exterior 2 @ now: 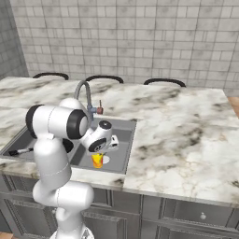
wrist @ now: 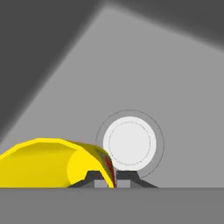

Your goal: Place the pan in the left basin and the cup in the right basin of the sink.

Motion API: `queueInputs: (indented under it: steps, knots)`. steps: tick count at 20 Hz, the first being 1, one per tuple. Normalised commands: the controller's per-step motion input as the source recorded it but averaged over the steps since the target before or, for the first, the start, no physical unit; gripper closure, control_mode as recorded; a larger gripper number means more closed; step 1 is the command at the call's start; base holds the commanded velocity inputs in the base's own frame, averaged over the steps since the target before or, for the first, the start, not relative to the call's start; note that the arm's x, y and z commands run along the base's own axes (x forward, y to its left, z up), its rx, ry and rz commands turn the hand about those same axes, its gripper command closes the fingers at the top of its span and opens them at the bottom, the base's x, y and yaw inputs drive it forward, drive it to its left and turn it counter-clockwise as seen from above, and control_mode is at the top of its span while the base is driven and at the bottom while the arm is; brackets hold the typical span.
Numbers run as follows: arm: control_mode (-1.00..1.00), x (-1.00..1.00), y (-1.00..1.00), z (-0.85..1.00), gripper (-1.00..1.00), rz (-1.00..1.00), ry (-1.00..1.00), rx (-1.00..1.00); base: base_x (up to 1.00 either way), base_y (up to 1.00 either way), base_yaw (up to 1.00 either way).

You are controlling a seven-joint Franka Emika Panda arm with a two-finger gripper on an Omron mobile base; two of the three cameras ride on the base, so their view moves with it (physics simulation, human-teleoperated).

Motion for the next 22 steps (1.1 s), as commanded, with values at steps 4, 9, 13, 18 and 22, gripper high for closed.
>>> queueInputs:
  steps: [4,9,13,18,22]
  knots:
    - [-1.0,0.0,0.0,-0.06,1.0,0.0,0.0,0.0,0.0,0.0,0.0]
    - [-1.0,0.0,0.0,-0.04,1.0,0.0,0.0,0.0,0.0,0.0,0.0]
    - [-1.0,0.0,0.0,0.0,1.0,0.0,0.0,0.0,0.0,0.0,0.0]
    - [-1.0,0.0,0.0,0.0,-1.0,0.0,0.0,0.0,0.0,0.0,0.0]
    - [-1.0,0.0,0.0,0.0,-1.0,0.0,0.0,0.0,0.0,0.0,0.0]
